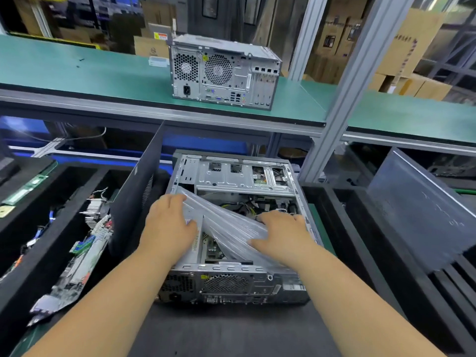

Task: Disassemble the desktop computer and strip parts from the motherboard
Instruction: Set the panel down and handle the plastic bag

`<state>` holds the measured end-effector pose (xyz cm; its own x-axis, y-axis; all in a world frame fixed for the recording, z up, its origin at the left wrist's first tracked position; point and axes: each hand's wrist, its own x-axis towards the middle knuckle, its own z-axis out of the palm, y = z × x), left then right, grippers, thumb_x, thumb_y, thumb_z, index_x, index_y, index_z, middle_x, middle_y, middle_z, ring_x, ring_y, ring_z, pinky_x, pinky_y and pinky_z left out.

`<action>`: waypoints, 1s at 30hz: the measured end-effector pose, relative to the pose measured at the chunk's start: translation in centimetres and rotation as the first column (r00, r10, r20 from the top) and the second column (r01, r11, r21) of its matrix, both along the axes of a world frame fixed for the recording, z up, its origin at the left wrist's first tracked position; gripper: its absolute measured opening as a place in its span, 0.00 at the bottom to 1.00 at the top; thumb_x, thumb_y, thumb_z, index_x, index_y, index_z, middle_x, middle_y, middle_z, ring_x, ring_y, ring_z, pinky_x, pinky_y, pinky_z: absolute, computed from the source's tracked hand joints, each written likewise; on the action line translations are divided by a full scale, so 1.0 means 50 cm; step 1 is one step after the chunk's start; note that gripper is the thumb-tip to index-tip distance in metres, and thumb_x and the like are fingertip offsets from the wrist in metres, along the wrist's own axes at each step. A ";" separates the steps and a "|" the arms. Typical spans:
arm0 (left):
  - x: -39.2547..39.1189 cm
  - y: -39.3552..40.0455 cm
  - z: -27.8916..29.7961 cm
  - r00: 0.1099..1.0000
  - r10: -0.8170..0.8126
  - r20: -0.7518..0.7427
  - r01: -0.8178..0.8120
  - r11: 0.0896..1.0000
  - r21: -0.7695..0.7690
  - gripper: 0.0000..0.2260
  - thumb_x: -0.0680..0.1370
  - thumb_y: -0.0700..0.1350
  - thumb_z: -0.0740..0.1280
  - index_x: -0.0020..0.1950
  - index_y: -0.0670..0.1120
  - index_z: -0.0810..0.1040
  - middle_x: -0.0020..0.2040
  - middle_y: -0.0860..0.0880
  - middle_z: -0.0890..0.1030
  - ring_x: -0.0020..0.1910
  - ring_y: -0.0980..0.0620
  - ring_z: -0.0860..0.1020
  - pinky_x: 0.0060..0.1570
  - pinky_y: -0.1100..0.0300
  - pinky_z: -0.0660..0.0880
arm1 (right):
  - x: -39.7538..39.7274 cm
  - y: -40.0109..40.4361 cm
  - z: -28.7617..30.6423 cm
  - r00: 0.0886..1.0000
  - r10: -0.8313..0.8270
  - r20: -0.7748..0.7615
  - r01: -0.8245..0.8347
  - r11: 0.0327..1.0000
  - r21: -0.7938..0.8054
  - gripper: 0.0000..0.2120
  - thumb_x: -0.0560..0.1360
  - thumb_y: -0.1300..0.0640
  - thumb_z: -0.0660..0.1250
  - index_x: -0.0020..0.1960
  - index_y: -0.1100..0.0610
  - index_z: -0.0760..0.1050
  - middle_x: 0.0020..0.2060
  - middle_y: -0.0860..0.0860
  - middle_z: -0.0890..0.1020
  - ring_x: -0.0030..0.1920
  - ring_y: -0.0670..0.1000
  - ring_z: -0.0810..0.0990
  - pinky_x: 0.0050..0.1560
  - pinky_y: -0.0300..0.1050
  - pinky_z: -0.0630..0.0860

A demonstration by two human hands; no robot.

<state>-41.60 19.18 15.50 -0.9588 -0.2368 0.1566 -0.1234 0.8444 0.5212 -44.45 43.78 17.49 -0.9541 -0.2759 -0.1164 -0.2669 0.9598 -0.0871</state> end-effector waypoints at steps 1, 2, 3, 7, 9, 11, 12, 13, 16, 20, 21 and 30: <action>-0.002 0.000 -0.003 1.000 0.001 -0.002 -0.001 1.000 0.002 0.26 0.75 0.48 0.65 0.73 0.48 0.65 0.71 0.48 0.65 0.71 0.46 0.62 0.69 0.50 0.63 | -0.004 -0.017 0.002 1.000 0.021 -0.006 -0.021 0.999 -0.028 0.29 0.72 0.33 0.63 0.68 0.47 0.70 0.60 0.47 0.76 0.62 0.53 0.74 0.65 0.55 0.60; -0.003 0.001 -0.005 1.000 -0.001 -0.007 0.001 1.000 0.013 0.26 0.75 0.47 0.65 0.73 0.48 0.65 0.71 0.48 0.65 0.71 0.47 0.61 0.69 0.51 0.63 | -0.009 -0.035 0.003 0.999 0.046 -0.008 -0.046 0.998 -0.041 0.30 0.72 0.34 0.64 0.69 0.48 0.69 0.61 0.48 0.75 0.63 0.54 0.73 0.66 0.55 0.61; -0.004 0.002 -0.007 1.000 -0.005 -0.013 0.006 1.000 0.028 0.26 0.75 0.47 0.64 0.72 0.48 0.65 0.71 0.49 0.65 0.71 0.47 0.61 0.69 0.51 0.63 | -0.015 -0.053 0.003 0.997 0.071 -0.007 -0.071 0.996 -0.044 0.33 0.71 0.34 0.65 0.71 0.48 0.67 0.63 0.49 0.74 0.64 0.54 0.72 0.66 0.55 0.61; -0.007 -0.002 -0.008 0.999 -0.017 -0.027 0.018 0.999 0.035 0.24 0.74 0.44 0.64 0.70 0.47 0.66 0.69 0.49 0.66 0.70 0.48 0.61 0.67 0.52 0.65 | -0.042 -0.137 -0.006 0.987 0.159 0.030 -0.159 0.987 0.004 0.48 0.67 0.33 0.69 0.78 0.51 0.55 0.70 0.52 0.68 0.69 0.58 0.68 0.69 0.56 0.61; -0.007 -0.004 -0.008 0.999 -0.024 -0.036 0.025 1.000 0.018 0.23 0.73 0.43 0.64 0.68 0.47 0.67 0.67 0.49 0.68 0.68 0.49 0.62 0.65 0.54 0.65 | -0.057 -0.178 -0.017 0.983 0.179 0.049 -0.181 0.982 0.051 0.50 0.67 0.35 0.70 0.79 0.53 0.51 0.71 0.54 0.67 0.69 0.59 0.67 0.69 0.55 0.61; -0.010 -0.005 -0.008 0.999 -0.037 -0.040 0.037 0.999 -0.001 0.22 0.73 0.42 0.64 0.67 0.46 0.68 0.65 0.48 0.69 0.67 0.49 0.63 0.66 0.56 0.63 | -0.070 -0.209 -0.030 0.983 0.179 0.049 -0.183 0.979 0.089 0.47 0.69 0.41 0.70 0.79 0.54 0.51 0.69 0.56 0.68 0.68 0.59 0.69 0.68 0.54 0.63; -0.010 -0.005 -0.008 0.998 -0.041 -0.042 0.041 0.999 -0.010 0.21 0.73 0.42 0.64 0.66 0.46 0.69 0.64 0.48 0.69 0.66 0.49 0.63 0.66 0.57 0.62 | -0.077 -0.220 -0.036 0.985 0.169 0.042 -0.172 0.980 0.097 0.43 0.70 0.44 0.69 0.78 0.55 0.53 0.67 0.56 0.70 0.66 0.60 0.70 0.66 0.54 0.65; -0.011 -0.006 -0.008 0.998 -0.044 -0.040 0.044 0.999 -0.017 0.21 0.72 0.42 0.63 0.65 0.46 0.69 0.64 0.48 0.69 0.66 0.48 0.64 0.66 0.57 0.62 | -0.084 -0.228 -0.042 0.988 0.150 0.037 -0.153 0.984 0.090 0.39 0.72 0.46 0.68 0.76 0.54 0.55 0.65 0.57 0.72 0.64 0.60 0.72 0.63 0.53 0.67; -0.014 -0.006 -0.011 0.998 -0.051 -0.035 0.049 0.998 -0.037 0.21 0.73 0.43 0.63 0.66 0.46 0.69 0.64 0.47 0.69 0.66 0.48 0.63 0.67 0.57 0.61 | -0.100 -0.231 -0.052 0.993 0.100 0.064 -0.100 0.995 -0.005 0.27 0.73 0.52 0.67 0.70 0.50 0.62 0.57 0.55 0.76 0.57 0.60 0.76 0.48 0.48 0.71; -0.018 -0.005 -0.017 0.998 -0.047 -0.029 0.044 0.995 -0.091 0.21 0.76 0.50 0.62 0.68 0.46 0.67 0.66 0.49 0.68 0.68 0.49 0.62 0.69 0.57 0.59 | -0.104 -0.211 -0.044 0.993 0.101 0.069 -0.092 0.988 -0.123 0.21 0.73 0.52 0.66 0.65 0.42 0.71 0.51 0.50 0.79 0.52 0.56 0.79 0.43 0.45 0.72; -0.019 -0.004 -0.017 0.999 -0.044 -0.028 0.041 0.995 -0.096 0.22 0.76 0.51 0.62 0.69 0.47 0.66 0.67 0.50 0.67 0.68 0.50 0.61 0.70 0.57 0.58 | -0.101 -0.206 -0.042 0.993 0.098 0.058 -0.089 0.986 -0.138 0.20 0.73 0.53 0.66 0.63 0.42 0.73 0.51 0.50 0.78 0.52 0.56 0.79 0.43 0.46 0.73; -0.019 -0.001 -0.019 0.999 -0.015 -0.051 0.013 0.999 -0.048 0.28 0.76 0.52 0.63 0.72 0.46 0.59 0.70 0.51 0.62 0.71 0.51 0.58 0.72 0.56 0.57 | -0.093 -0.191 -0.008 0.998 0.008 0.063 0.006 0.974 -0.224 0.15 0.69 0.59 0.65 0.54 0.45 0.76 0.45 0.47 0.79 0.48 0.55 0.79 0.41 0.44 0.72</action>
<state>-42.54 19.11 14.55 -0.9525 -0.2143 0.2162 -0.0855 0.8701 0.4855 -49.11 34.25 17.10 -0.9466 -0.3027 -0.1111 -0.2550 0.9136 -0.3168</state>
